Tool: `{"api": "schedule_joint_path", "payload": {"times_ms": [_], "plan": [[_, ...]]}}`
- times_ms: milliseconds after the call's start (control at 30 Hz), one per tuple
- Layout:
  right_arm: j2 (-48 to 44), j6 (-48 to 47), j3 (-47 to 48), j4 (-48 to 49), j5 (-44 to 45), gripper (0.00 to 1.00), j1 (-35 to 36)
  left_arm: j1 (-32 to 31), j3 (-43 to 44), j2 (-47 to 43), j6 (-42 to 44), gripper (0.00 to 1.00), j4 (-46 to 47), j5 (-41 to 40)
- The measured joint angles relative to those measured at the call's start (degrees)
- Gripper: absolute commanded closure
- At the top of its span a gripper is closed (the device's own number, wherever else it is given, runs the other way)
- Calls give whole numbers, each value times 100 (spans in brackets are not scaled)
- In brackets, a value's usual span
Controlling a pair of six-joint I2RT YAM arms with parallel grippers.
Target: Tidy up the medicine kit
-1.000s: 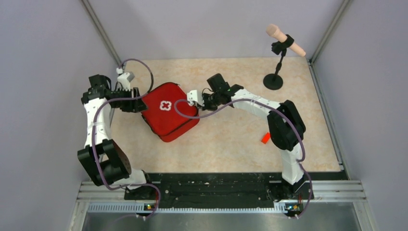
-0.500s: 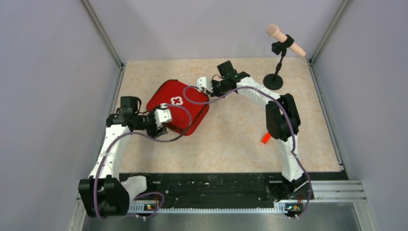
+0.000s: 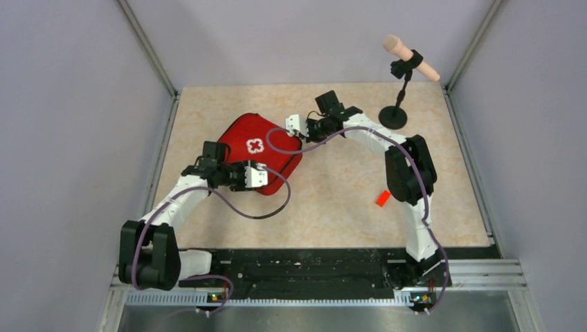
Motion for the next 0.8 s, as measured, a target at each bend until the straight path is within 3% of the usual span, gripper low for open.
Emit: {"api": "schedule_joint_path", "payload": {"times_ms": [300,667,800], "plan": [[-811,26,-1134,420,120,100,-221,-337,-363,234,-824,100,1738,-551],[-1558,140,-2194,874,540,100,-227,-765,-361,391,-1255,100,2251,-1196],[-1858,256,-2524,828,562,100,-227,-811,-380,398,-1349,58,2409,-1355]]}}
